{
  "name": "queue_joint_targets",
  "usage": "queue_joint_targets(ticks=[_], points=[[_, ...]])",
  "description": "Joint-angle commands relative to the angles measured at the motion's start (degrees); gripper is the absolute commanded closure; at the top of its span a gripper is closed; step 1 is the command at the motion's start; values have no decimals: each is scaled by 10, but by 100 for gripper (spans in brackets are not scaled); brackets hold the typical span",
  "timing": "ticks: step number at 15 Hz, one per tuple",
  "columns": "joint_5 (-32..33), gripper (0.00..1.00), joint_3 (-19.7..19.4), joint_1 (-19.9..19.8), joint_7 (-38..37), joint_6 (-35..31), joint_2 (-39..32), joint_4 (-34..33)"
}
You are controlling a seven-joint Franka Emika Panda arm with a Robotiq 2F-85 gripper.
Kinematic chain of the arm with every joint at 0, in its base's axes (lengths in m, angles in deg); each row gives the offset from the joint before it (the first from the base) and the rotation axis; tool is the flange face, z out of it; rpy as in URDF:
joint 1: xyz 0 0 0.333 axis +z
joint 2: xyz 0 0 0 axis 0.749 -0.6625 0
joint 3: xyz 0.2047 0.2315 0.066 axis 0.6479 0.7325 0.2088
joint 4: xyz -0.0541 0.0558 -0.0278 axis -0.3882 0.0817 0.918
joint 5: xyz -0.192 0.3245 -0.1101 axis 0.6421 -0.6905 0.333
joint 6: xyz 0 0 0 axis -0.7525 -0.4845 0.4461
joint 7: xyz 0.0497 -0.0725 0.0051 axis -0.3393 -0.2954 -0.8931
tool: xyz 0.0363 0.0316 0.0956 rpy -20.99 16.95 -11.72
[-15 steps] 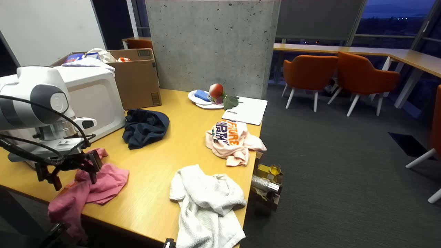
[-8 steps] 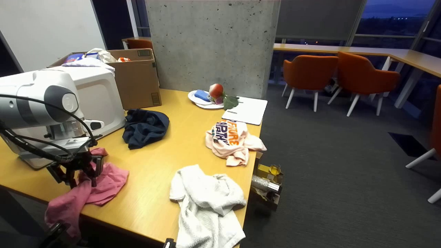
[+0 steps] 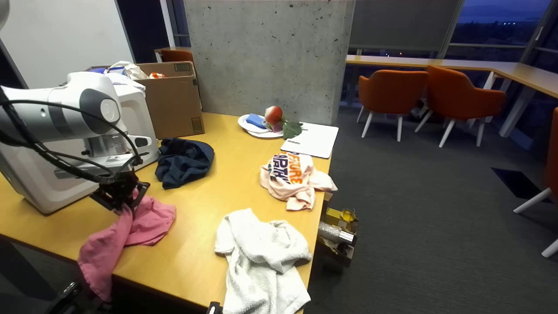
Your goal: Put the pink shirt on the blue shirt, then put them on the peach shirt, then put them on the white towel and move them backwards
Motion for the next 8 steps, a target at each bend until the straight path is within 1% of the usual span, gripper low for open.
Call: queue_joint_targets(ticks=[1, 5, 7, 8], points=[[10, 98, -21, -23, 1, 52, -10, -69], [13, 98, -42, -51, 10, 112, -21, -162], [16, 98, -49, -64, 15, 145, -29, -220], [17, 98, -52, -72, 19, 161, -42, -261]])
